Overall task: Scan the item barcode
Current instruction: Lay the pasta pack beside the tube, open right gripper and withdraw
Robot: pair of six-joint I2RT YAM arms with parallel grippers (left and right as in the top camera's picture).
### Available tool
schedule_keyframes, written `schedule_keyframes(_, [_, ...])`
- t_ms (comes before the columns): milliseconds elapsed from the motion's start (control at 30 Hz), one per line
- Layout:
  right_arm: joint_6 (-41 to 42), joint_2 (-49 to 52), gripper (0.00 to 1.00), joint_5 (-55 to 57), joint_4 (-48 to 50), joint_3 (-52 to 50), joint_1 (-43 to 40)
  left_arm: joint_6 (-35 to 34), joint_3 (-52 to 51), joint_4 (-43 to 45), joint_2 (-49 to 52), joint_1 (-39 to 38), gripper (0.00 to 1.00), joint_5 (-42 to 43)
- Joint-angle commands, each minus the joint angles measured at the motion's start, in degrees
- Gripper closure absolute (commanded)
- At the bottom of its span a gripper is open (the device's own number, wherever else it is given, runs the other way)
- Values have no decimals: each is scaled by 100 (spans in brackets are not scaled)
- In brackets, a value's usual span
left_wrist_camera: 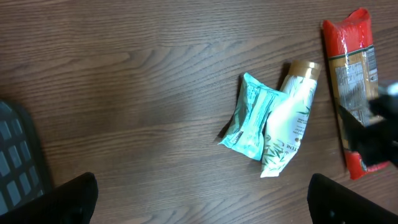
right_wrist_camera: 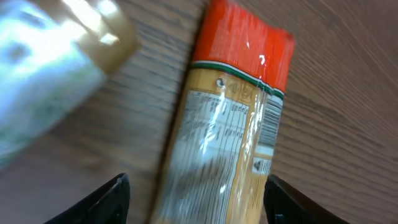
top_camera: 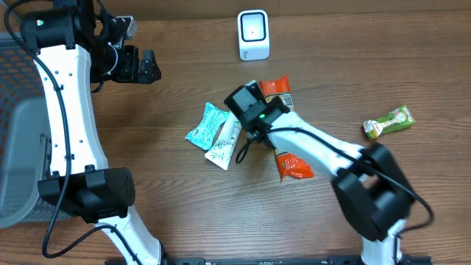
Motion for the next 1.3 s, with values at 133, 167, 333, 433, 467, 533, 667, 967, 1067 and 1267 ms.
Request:
schedule_keyframes(133, [-17, 393, 34, 684, 376, 59, -15, 103, 35, 4, 57, 9, 0, 68])
schedule_keyframes(167, [-17, 411, 34, 684, 409, 52, -15, 103, 35, 4, 57, 9, 1, 68])
schedule_keyframes(333, [-2, 557, 35, 643, 514, -4, -15, 103, 35, 4, 57, 9, 0, 66])
schedule_keyframes(433, [-2, 807, 36, 614, 492, -11, -15, 103, 35, 4, 57, 9, 0, 68])
schedule_keyframes(467, [-2, 866, 36, 592, 479, -11, -15, 103, 35, 4, 57, 9, 0, 68])
schedule_keyframes(533, [-2, 977, 39, 577, 448, -11, -15, 103, 35, 4, 57, 11, 0, 68])
schedule_keyframes(667, [-24, 1231, 53, 603, 297, -11, -22, 103, 35, 4, 57, 9, 0, 66])
schedule_keyframes(967, [37, 1237, 96, 549, -129, -4, -20, 103, 35, 4, 57, 9, 0, 66])
schedule_keyframes(1067, [369, 1174, 96, 459, -417, 144, -15, 103, 35, 4, 57, 9, 1, 66])
schedule_keyframes(1267, [249, 503, 96, -1377, -1102, 793, -103, 103, 35, 4, 57, 11, 1, 66])
